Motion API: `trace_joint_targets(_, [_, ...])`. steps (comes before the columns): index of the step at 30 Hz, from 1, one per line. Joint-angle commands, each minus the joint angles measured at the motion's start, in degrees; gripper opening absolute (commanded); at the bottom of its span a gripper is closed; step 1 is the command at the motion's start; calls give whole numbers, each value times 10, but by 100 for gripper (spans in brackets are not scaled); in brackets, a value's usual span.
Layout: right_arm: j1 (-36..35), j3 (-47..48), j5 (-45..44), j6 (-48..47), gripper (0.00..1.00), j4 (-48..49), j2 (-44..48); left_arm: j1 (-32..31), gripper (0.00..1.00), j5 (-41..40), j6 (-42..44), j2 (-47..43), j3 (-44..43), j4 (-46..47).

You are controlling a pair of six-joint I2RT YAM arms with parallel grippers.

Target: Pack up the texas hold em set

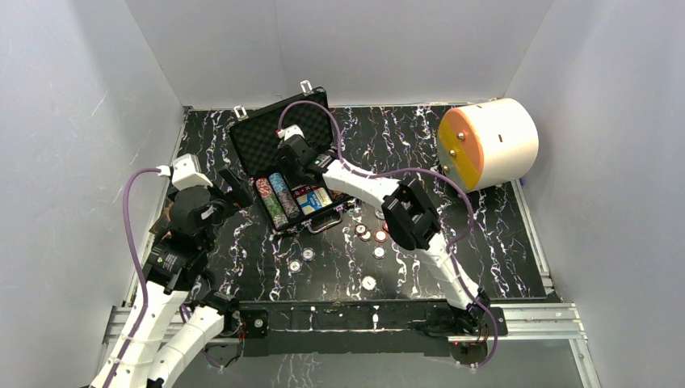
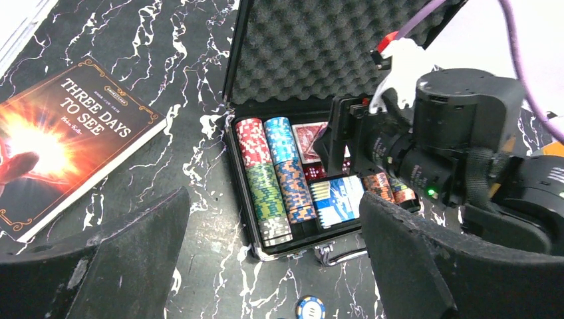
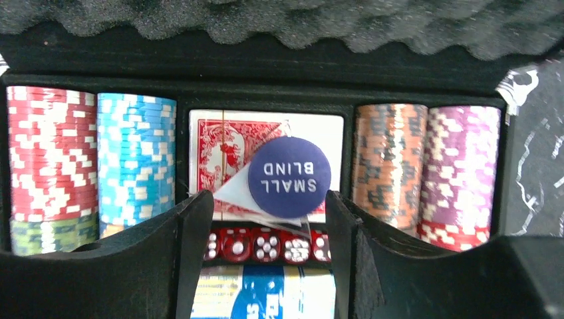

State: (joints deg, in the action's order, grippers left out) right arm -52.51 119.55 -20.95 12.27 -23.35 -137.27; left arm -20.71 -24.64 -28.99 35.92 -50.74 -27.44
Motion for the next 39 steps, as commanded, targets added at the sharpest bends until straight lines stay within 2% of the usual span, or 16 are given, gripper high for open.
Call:
trace_joint_targets(1, [12,-22,-12,34,70,5,113,4,98,-2,6,0,-11,6])
trace_joint_targets(9, [41,-311,-51,71,70,16,355,4,98,66,17,6,7,14])
trace_joint_targets(16, [81,-514,-58,184,85,-49,474,4,98,158,14,20,34,62])
trace_joint_targets(20, [89,-571,-31,241,85,-46,481,4,98,169,3,28,38,76])
trace_joint_targets(24, [94,-587,-24,257,83,-34,456,3,98,171,-1,31,37,77])
trace_joint_targets(30, [111,-601,-14,242,75,14,424,4,98,166,-3,24,43,74])
trace_joint_targets(39, [132,-611,-11,223,73,56,366,4,98,146,-5,27,44,63])
